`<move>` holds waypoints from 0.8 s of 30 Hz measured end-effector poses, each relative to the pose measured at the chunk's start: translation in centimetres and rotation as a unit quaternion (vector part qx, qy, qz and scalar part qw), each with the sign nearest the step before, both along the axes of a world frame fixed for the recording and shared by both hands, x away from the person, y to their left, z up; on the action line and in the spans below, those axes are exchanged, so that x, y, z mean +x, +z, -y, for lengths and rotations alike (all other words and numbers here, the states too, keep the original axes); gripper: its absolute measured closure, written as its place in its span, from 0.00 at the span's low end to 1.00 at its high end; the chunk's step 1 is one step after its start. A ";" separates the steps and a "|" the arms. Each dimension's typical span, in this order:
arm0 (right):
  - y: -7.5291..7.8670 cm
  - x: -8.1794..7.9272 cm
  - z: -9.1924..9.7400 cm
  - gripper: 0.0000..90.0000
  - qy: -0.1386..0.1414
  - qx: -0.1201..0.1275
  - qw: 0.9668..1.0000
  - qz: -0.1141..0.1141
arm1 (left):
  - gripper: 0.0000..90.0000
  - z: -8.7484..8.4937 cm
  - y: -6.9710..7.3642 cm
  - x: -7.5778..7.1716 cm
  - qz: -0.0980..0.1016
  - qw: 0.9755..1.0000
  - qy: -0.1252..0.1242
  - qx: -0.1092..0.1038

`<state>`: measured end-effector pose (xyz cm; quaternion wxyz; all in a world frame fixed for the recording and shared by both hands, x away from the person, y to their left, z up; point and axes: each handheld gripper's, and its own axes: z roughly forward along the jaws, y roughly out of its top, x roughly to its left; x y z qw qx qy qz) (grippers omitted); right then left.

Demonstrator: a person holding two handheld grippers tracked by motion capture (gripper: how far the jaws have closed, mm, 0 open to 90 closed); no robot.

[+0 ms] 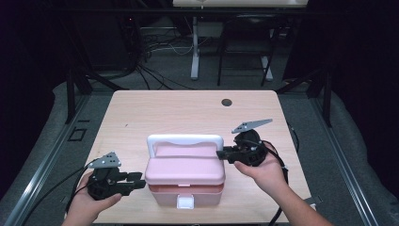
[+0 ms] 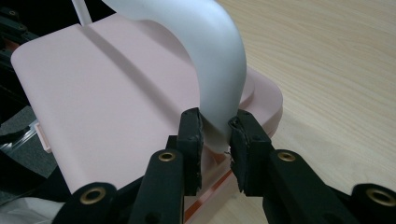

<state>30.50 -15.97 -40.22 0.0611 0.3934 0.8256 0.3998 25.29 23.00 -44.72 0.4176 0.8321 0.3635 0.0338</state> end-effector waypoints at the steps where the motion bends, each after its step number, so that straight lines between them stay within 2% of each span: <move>1: 0.0 0.0 0.0 0.83 0.000 0.001 1.000 -0.001 | 0.70 0.0 0.1 -0.1 0.001 1.000 0.002 -0.003; 9: 0.0 0.1 0.1 0.80 -0.003 0.001 1.000 0.005 | 0.70 0.1 0.5 -0.2 0.009 1.000 0.006 -0.010; 14: 0.1 -0.1 0.2 0.77 -0.003 0.000 1.000 0.012 | 0.70 0.2 0.9 -0.2 0.014 1.000 0.007 -0.005; 24: 1.2 -0.5 1.2 0.76 -0.017 0.007 0.999 0.030 | 0.70 0.3 2.0 0.1 0.029 0.999 0.007 -0.018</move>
